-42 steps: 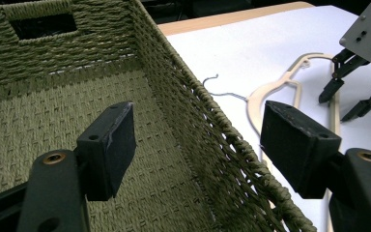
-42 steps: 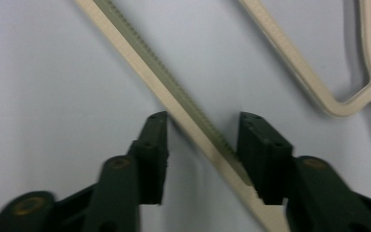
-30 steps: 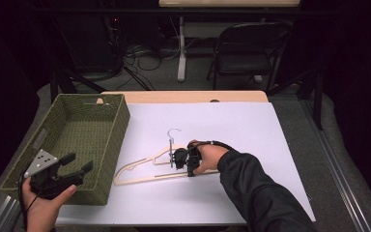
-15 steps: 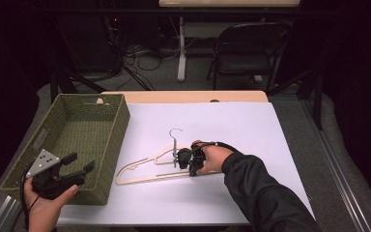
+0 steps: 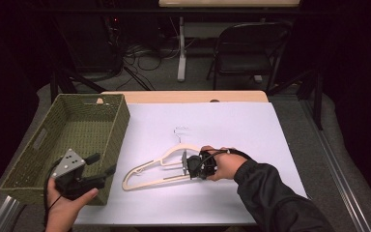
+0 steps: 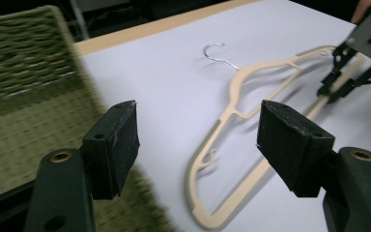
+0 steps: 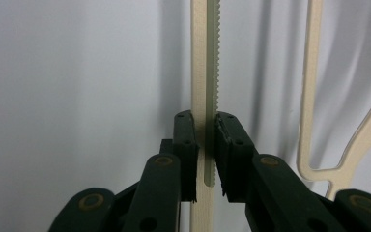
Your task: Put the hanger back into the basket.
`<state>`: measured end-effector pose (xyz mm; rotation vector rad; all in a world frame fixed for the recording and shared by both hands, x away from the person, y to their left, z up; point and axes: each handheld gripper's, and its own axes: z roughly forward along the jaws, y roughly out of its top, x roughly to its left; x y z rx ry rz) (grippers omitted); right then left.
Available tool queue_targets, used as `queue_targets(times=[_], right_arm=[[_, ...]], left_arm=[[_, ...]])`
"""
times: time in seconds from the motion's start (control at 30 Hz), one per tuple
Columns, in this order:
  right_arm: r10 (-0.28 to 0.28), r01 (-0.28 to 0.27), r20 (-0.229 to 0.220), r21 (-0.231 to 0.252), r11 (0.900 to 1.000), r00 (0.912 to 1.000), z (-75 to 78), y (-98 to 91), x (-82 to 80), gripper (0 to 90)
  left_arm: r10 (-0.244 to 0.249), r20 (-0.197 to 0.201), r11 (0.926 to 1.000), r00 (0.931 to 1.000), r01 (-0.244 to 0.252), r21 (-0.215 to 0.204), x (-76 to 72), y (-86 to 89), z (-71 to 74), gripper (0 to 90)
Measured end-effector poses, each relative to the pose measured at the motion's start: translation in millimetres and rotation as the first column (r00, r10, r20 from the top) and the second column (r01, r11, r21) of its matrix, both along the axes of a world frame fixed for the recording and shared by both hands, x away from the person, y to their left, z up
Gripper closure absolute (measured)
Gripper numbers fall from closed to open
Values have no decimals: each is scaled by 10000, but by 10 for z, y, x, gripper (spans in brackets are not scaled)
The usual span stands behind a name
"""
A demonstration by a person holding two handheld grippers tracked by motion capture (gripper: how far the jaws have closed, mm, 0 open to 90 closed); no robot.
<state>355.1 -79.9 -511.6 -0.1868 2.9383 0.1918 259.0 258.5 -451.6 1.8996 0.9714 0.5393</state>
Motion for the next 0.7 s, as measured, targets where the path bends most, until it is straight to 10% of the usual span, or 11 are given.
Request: queue_targets(times=[0.33,0.7], right_arm=[[511,-495,941,-189,9986,9942,54,-103,-232,798],[652,-635,1219,-181,9978,9904,92,-173,-355,797]], left_arm=[[-1323,-953,9908,9866,1342,144,239,-568,-201,309],[-2034,-2333,9767,9509,2136,187,687,-986,-467,297]])
